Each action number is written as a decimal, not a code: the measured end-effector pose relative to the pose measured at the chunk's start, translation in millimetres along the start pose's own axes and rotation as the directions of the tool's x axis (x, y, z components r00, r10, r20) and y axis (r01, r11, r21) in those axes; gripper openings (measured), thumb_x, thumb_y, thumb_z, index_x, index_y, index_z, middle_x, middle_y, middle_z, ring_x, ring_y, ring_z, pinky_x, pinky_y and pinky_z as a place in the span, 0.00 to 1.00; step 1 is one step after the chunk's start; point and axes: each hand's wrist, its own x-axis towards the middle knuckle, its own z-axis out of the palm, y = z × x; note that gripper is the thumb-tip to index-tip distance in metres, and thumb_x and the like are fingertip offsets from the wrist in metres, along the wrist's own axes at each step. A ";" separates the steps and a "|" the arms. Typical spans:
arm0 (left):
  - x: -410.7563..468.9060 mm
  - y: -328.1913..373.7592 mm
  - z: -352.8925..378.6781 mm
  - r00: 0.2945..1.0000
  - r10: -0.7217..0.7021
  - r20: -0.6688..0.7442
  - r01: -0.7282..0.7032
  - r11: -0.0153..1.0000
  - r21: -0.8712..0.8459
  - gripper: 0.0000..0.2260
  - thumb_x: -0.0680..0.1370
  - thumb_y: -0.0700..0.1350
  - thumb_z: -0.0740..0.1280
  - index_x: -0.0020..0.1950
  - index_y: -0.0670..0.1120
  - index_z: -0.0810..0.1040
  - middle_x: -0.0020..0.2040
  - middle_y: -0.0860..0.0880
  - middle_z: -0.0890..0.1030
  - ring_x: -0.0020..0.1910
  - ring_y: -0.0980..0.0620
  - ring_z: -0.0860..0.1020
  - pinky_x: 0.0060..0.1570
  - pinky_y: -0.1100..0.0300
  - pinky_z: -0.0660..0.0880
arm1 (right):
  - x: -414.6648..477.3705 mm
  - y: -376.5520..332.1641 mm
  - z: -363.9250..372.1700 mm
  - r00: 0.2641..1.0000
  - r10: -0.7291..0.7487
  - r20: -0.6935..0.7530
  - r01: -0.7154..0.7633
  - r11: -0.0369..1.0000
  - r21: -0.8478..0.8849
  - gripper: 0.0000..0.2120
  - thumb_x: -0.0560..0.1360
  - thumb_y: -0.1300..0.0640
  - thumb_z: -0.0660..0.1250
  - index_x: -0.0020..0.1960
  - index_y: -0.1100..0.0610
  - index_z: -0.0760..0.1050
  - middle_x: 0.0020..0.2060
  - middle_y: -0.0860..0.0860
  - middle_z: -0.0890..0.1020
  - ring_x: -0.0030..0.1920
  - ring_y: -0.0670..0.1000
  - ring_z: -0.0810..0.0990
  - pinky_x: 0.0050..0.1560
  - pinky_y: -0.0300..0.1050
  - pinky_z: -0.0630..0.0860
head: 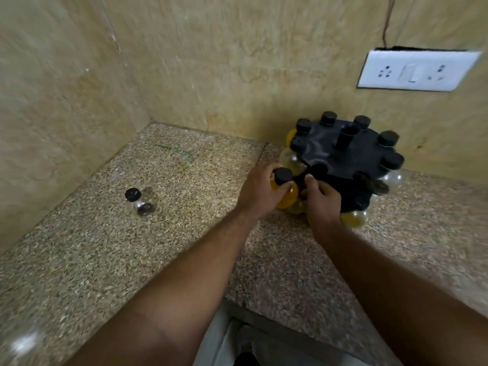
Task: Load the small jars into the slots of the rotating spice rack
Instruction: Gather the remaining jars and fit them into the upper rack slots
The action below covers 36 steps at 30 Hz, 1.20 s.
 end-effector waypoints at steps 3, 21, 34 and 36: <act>0.6 19.5 9.9 0.999 0.025 0.033 -0.024 0.999 -0.029 0.21 0.74 0.53 0.75 0.64 0.48 0.78 0.56 0.50 0.75 0.55 0.50 0.75 0.54 0.58 0.75 | 2.7 -8.0 -19.1 0.997 0.073 -0.032 -0.067 0.982 0.176 0.15 0.80 0.44 0.66 0.42 0.54 0.80 0.39 0.52 0.82 0.36 0.51 0.78 0.36 0.47 0.74; 16.1 68.6 62.4 0.983 0.146 0.113 -0.141 0.989 -0.052 0.23 0.75 0.56 0.74 0.66 0.49 0.75 0.61 0.49 0.74 0.59 0.49 0.75 0.57 0.51 0.77 | 36.1 -26.3 -79.2 0.958 0.271 -0.098 -0.219 0.905 0.364 0.07 0.79 0.57 0.67 0.44 0.57 0.81 0.34 0.55 0.79 0.26 0.50 0.72 0.25 0.42 0.65; 12.4 70.8 70.8 0.998 0.055 0.013 -0.056 0.988 0.146 0.24 0.78 0.59 0.68 0.68 0.47 0.71 0.64 0.46 0.72 0.60 0.43 0.74 0.46 0.46 0.78 | 43.2 -18.9 -71.5 0.984 0.172 -0.050 -0.164 0.976 0.145 0.10 0.80 0.60 0.64 0.41 0.59 0.77 0.39 0.60 0.80 0.43 0.58 0.80 0.50 0.60 0.81; 11.0 69.9 71.6 0.998 0.060 -0.016 -0.057 0.985 0.165 0.24 0.78 0.60 0.67 0.68 0.47 0.71 0.64 0.46 0.72 0.59 0.43 0.75 0.46 0.46 0.78 | 42.6 -16.4 -68.8 0.986 0.154 -0.068 -0.145 0.982 0.123 0.11 0.81 0.58 0.64 0.39 0.58 0.76 0.36 0.57 0.78 0.41 0.56 0.78 0.42 0.55 0.78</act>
